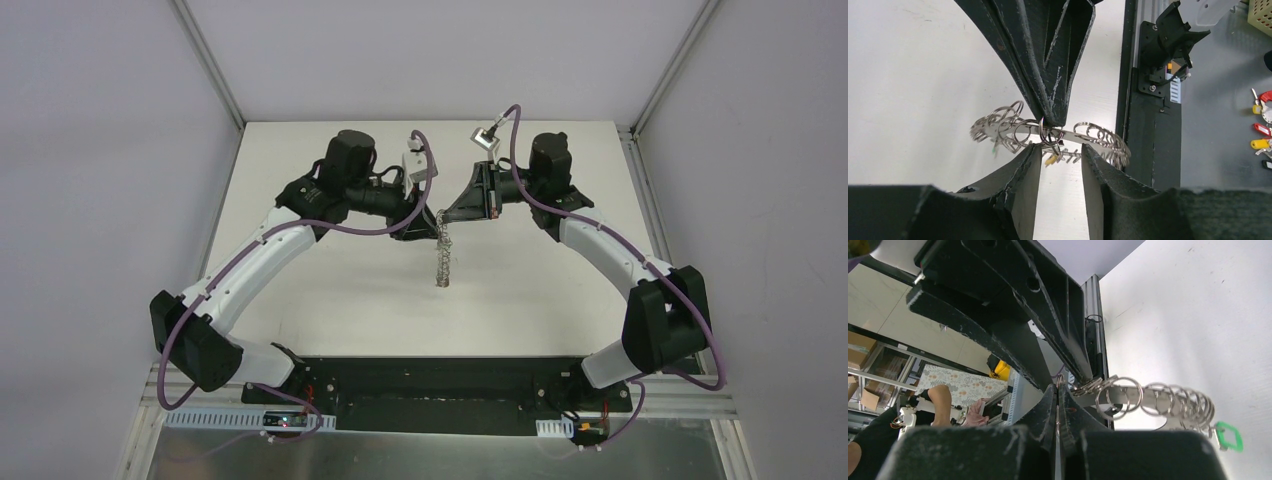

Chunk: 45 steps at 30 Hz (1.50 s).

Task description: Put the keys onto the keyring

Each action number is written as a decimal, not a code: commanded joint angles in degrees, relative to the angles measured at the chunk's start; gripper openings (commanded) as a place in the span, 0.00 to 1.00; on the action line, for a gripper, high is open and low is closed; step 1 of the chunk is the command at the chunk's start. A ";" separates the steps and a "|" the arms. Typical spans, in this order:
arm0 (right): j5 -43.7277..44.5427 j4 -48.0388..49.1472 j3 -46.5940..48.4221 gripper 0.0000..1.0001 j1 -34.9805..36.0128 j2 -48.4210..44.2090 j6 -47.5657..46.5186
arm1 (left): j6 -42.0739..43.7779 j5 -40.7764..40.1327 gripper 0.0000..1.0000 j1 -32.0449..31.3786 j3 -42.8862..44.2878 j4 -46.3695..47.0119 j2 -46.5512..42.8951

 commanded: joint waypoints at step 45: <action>4.06 -0.37 0.27 0.00 -0.33 -0.68 -1.90 | 1.37 -2.18 0.00 -3.93 2.13 0.55 2.27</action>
